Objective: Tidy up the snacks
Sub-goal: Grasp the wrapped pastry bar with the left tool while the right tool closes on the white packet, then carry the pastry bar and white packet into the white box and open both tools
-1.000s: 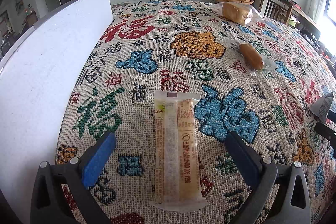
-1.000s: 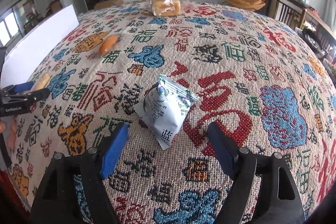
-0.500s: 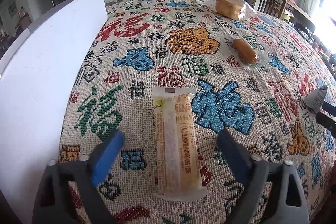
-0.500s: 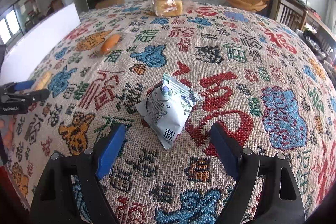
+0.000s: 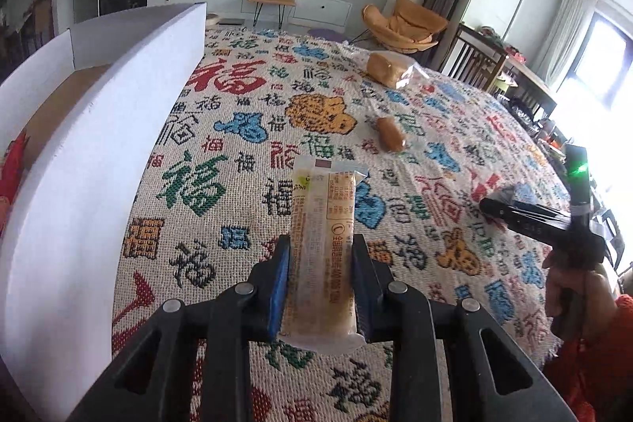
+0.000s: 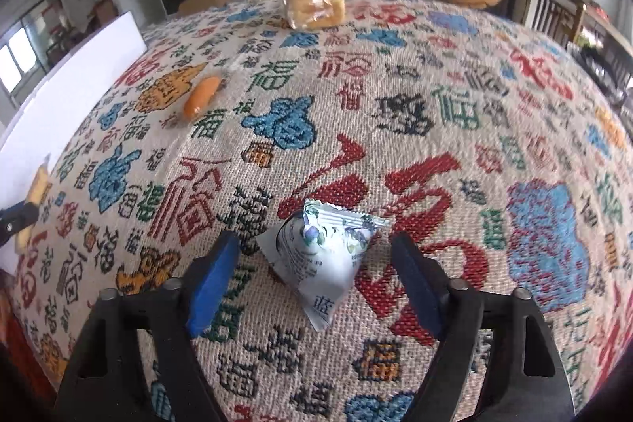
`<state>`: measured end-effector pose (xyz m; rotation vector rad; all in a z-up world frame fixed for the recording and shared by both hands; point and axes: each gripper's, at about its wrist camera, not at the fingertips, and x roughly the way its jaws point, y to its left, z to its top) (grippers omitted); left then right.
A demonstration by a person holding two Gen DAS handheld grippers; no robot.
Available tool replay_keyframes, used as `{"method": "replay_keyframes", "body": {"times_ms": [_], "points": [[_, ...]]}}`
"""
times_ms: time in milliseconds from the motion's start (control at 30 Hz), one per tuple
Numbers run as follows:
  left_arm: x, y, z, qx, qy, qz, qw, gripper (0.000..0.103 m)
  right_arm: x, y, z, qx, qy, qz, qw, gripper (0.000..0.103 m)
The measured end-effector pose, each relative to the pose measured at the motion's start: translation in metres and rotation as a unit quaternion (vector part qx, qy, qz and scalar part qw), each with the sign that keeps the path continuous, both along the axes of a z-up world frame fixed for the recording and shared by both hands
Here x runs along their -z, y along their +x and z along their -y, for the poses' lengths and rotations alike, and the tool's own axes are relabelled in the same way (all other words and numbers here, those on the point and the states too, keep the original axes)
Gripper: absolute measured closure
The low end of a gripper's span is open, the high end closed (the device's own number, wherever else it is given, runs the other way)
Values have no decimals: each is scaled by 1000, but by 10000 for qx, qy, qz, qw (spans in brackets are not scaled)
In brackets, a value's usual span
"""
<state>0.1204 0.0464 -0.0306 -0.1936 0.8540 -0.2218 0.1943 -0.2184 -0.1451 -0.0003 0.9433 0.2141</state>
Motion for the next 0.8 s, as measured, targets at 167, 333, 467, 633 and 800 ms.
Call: {"method": "replay_keyframes", "body": {"times_ms": [167, 333, 467, 633, 800], "points": [[-33, -26, -11, -57, -287, 292, 9991, 75, -11, -8, 6, 173, 461, -141, 9987, 65], [-71, -42, -40, -244, -765, 520, 9954, 75, -70, -30, -33, -378, 862, 254, 9952, 64], [-112, -54, -94, -722, -952, 887, 9889, 75, -137, -44, -113, -1395, 1333, 572, 9795, 64], [-129, -62, -183, -1705, -470, 855, 9805, 75, -185, -63, -245, -2809, 1920, 356, 9397, 64], [-95, -53, -250, -2548, 272, 111, 9666, 35, -176, -72, -348, -3478, 2027, -49, 9154, 45]]}}
